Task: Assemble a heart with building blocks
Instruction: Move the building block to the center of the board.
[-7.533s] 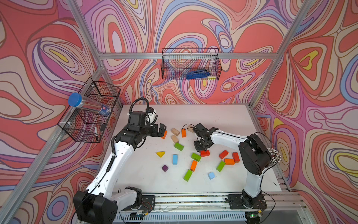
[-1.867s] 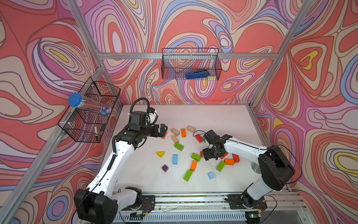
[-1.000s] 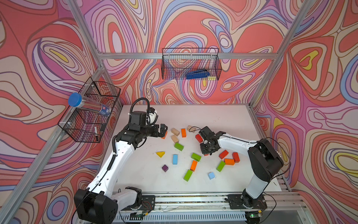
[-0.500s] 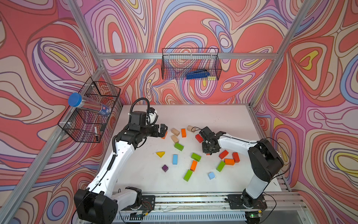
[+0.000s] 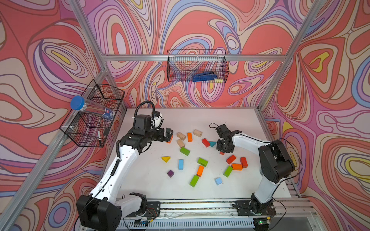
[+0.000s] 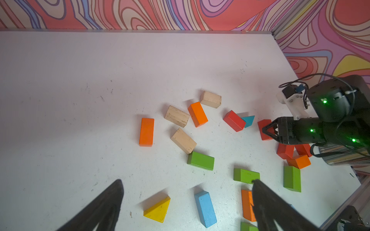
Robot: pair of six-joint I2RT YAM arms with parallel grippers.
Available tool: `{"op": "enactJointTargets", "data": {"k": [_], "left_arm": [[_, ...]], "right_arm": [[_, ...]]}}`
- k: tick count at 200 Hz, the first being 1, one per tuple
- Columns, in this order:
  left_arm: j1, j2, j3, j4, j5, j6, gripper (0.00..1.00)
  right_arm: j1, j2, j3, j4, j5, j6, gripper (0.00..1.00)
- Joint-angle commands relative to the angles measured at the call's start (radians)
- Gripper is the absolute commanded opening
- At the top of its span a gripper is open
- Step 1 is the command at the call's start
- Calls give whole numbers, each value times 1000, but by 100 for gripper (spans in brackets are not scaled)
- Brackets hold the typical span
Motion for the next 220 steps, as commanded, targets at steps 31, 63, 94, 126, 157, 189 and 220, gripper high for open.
{"op": "enactJointTargets", "data": {"k": [31,63,94,126,157,189,220], "left_arm": [[-1,-2,-4,-9,11,-3,100],[-1,1,-4,-7,17,-5,100],[-1,0,-3,-7,23,-3,100],[-1,-4,-4,-6,19,-3,100],[-1,-2,-4,-7,23,-4,100],[-1,-5,-6,-7,20,-3,100],[-1,-5,-7,-5,21,-3,100]], "right_arm": [[-26,67,49,19,-37,40,29],[-27,27,26,45,-52,28,48],[-27,-61,-36,82,-91,-6,53],[-28,-139,-108,110,-125,-52,49],[-27,-134,-109,119,-132,-72,46],[-33,-111,-90,116,-103,-57,43],[-33,-120,-86,108,-84,-42,40]]}}
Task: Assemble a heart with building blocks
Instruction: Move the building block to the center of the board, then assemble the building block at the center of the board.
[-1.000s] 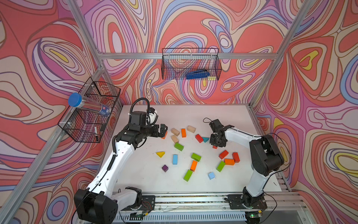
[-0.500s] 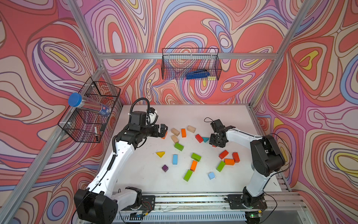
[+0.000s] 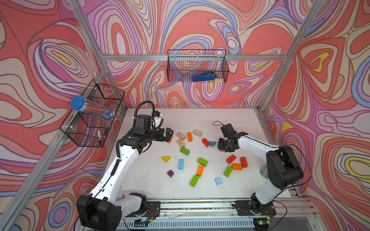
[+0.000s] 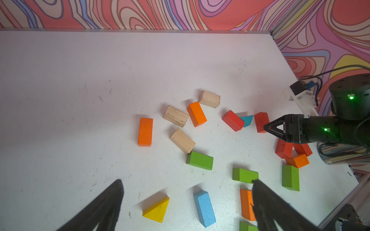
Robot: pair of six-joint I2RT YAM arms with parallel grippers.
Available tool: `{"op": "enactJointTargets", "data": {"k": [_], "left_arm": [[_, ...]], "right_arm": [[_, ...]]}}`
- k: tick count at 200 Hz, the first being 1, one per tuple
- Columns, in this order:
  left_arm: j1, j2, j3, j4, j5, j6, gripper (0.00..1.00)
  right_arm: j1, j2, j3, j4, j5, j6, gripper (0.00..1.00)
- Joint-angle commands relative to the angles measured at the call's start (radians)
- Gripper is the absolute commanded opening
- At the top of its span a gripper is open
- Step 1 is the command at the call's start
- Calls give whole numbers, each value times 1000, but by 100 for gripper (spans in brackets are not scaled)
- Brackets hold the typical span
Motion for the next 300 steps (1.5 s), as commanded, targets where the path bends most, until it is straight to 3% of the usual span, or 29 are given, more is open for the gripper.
{"op": "enactJointTargets", "data": {"k": [1,57,111,145,300], "left_arm": [[-1,-4,-8,-5,13,-3,100],[-1,1,-7,-4,18,-5,100],[-1,1,-6,-4,19,-5,100],[-1,0,-7,-2,18,-5,100],[-1,-5,-7,-4,16,-3,100]], "right_arm": [[-6,3,13,1,29,11,40],[-36,-19,-20,25,6,8,40],[-41,4,-42,106,-56,8,25],[-41,4,-56,144,-80,30,21],[-41,53,-40,215,-108,89,22]]}}
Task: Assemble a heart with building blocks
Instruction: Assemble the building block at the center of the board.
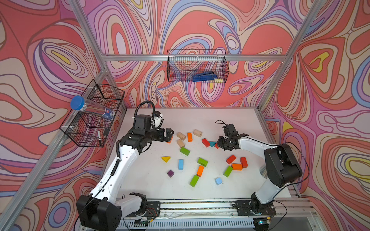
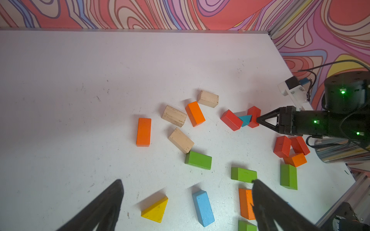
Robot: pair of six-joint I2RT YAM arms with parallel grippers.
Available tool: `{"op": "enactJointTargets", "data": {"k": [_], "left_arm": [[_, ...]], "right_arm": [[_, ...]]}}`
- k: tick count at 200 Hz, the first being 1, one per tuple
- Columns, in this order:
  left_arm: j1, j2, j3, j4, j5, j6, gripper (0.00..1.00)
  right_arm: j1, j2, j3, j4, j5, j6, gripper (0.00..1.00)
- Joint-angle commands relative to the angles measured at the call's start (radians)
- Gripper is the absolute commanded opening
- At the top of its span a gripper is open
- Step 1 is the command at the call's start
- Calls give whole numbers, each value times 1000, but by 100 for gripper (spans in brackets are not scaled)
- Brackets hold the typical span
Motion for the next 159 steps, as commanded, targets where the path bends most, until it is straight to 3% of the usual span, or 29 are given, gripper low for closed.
{"op": "enactJointTargets", "data": {"k": [1,78,97,115,159], "left_arm": [[-1,-5,-7,-4,5,-3,100],[-1,-9,-6,-7,3,-1,100],[-2,-10,-7,-7,12,0,100],[-1,-3,-6,-5,32,0,100],[-1,0,-6,-6,43,5,100]], "right_arm": [[-3,24,10,7,-9,10,22],[-2,-19,29,-47,29,-36,25],[-2,-77,24,-48,0,-112,33],[-2,-104,46,-36,-102,-229,43],[3,-16,240,-131,-232,-461,65]]}}
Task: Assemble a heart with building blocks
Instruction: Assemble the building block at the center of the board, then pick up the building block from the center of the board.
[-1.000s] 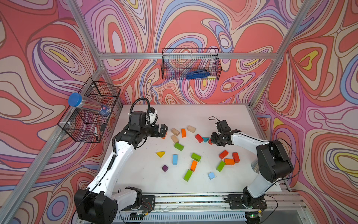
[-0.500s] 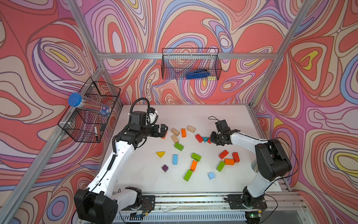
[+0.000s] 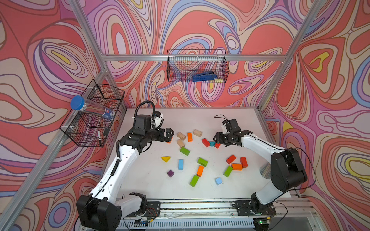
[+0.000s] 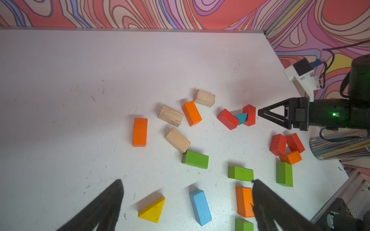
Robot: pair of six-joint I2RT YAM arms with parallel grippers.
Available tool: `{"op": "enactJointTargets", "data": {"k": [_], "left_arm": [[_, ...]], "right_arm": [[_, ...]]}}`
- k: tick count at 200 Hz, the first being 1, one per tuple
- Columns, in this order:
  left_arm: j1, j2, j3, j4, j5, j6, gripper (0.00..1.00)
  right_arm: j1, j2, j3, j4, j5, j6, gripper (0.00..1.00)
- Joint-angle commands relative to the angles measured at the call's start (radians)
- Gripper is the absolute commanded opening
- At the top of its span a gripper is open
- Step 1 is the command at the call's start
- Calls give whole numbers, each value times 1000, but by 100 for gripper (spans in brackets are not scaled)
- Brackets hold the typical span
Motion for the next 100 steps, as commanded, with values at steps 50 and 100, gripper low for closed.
{"op": "enactJointTargets", "data": {"k": [50,100], "left_arm": [[-1,4,-10,-3,14,6,100],[-1,7,-9,-2,13,6,100]], "right_arm": [[50,235,350,-167,-60,-302,72],[116,433,533,-247,28,-366,76]]}}
